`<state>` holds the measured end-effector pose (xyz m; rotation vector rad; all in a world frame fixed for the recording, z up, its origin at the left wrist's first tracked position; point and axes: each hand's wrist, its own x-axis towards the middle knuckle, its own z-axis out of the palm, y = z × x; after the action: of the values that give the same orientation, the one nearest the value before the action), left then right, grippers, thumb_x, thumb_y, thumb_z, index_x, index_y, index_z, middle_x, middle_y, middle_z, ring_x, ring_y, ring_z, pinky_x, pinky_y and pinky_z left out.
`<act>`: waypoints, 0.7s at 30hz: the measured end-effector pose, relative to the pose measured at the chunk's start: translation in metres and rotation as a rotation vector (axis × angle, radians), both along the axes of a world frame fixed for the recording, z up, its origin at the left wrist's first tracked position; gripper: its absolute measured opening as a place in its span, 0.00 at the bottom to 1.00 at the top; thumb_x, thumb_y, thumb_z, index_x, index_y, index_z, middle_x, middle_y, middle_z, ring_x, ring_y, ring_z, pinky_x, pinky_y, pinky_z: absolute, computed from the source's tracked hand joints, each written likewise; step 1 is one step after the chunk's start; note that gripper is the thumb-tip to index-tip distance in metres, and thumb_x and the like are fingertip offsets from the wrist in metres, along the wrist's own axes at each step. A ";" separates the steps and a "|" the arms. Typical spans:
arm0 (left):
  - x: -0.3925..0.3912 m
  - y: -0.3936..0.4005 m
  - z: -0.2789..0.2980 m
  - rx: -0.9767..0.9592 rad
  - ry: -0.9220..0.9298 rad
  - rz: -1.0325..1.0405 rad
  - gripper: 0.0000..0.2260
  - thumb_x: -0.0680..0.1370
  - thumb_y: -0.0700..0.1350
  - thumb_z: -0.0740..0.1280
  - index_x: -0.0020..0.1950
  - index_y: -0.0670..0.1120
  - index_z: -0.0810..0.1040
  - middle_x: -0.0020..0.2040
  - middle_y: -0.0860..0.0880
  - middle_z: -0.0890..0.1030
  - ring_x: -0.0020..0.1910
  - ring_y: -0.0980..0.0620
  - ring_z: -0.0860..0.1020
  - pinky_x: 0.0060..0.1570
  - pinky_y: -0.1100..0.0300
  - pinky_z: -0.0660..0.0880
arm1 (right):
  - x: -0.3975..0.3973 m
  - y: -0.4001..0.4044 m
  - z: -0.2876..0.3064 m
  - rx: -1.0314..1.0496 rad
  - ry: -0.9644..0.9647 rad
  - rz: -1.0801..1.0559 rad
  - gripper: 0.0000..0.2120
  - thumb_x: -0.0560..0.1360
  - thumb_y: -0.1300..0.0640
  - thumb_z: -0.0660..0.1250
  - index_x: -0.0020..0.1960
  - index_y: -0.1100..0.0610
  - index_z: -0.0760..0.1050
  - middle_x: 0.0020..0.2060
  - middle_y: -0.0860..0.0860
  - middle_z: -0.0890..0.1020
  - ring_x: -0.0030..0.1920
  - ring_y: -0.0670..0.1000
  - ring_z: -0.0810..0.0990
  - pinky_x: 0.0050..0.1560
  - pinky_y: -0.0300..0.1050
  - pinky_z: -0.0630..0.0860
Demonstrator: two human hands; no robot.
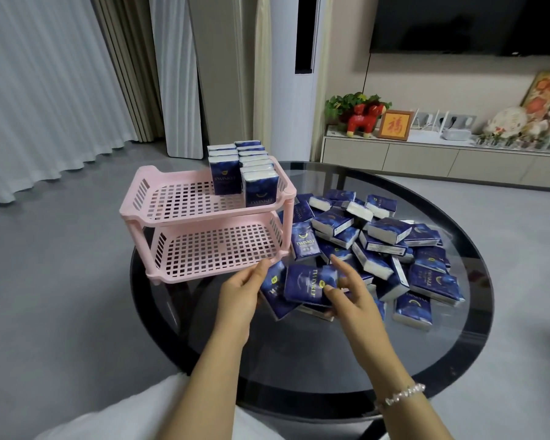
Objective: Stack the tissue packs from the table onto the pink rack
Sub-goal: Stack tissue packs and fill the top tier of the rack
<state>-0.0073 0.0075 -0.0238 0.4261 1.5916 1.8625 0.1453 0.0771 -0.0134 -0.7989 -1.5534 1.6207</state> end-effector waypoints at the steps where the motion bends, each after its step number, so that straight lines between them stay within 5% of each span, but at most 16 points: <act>1: -0.001 0.000 -0.001 -0.015 0.007 0.008 0.12 0.75 0.51 0.68 0.50 0.44 0.83 0.47 0.48 0.85 0.48 0.47 0.81 0.54 0.49 0.76 | 0.001 0.004 0.002 0.020 -0.013 0.008 0.17 0.77 0.64 0.62 0.60 0.46 0.71 0.40 0.44 0.77 0.35 0.39 0.76 0.36 0.35 0.73; 4: 0.002 0.000 0.001 -0.047 0.003 0.010 0.19 0.73 0.53 0.70 0.48 0.37 0.80 0.45 0.42 0.84 0.44 0.47 0.80 0.52 0.47 0.77 | 0.002 0.015 0.011 0.077 -0.024 0.069 0.10 0.76 0.66 0.65 0.53 0.53 0.75 0.44 0.49 0.82 0.43 0.44 0.80 0.43 0.38 0.75; 7: 0.006 0.000 0.004 -0.035 -0.047 -0.047 0.18 0.73 0.52 0.69 0.49 0.36 0.80 0.44 0.41 0.84 0.42 0.46 0.81 0.46 0.51 0.79 | -0.005 0.018 0.016 0.199 -0.131 0.163 0.10 0.75 0.63 0.66 0.50 0.50 0.80 0.41 0.52 0.82 0.43 0.47 0.80 0.48 0.45 0.77; 11: 0.009 -0.002 0.007 0.024 -0.108 -0.133 0.16 0.73 0.52 0.68 0.50 0.41 0.82 0.48 0.41 0.85 0.48 0.45 0.83 0.51 0.48 0.79 | -0.019 0.018 0.008 0.363 -0.257 0.084 0.12 0.75 0.59 0.68 0.54 0.45 0.79 0.38 0.47 0.76 0.37 0.45 0.73 0.41 0.35 0.71; 15: 0.013 -0.003 0.010 0.078 -0.077 -0.241 0.15 0.70 0.52 0.66 0.51 0.44 0.81 0.49 0.45 0.85 0.48 0.50 0.82 0.53 0.52 0.78 | -0.027 0.015 0.005 0.220 -0.167 0.010 0.12 0.73 0.60 0.71 0.54 0.48 0.79 0.46 0.49 0.82 0.47 0.47 0.80 0.50 0.37 0.77; 21: 0.009 -0.004 0.006 0.054 -0.016 -0.308 0.10 0.74 0.39 0.68 0.55 0.45 0.79 0.52 0.46 0.84 0.52 0.48 0.81 0.55 0.51 0.76 | -0.032 0.016 0.007 0.098 -0.099 0.019 0.09 0.70 0.63 0.73 0.49 0.53 0.81 0.40 0.48 0.85 0.39 0.42 0.82 0.43 0.36 0.78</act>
<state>0.0013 0.0035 -0.0178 0.6403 1.3794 1.6710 0.1129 0.0932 -0.0065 -0.8243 -1.7006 1.5260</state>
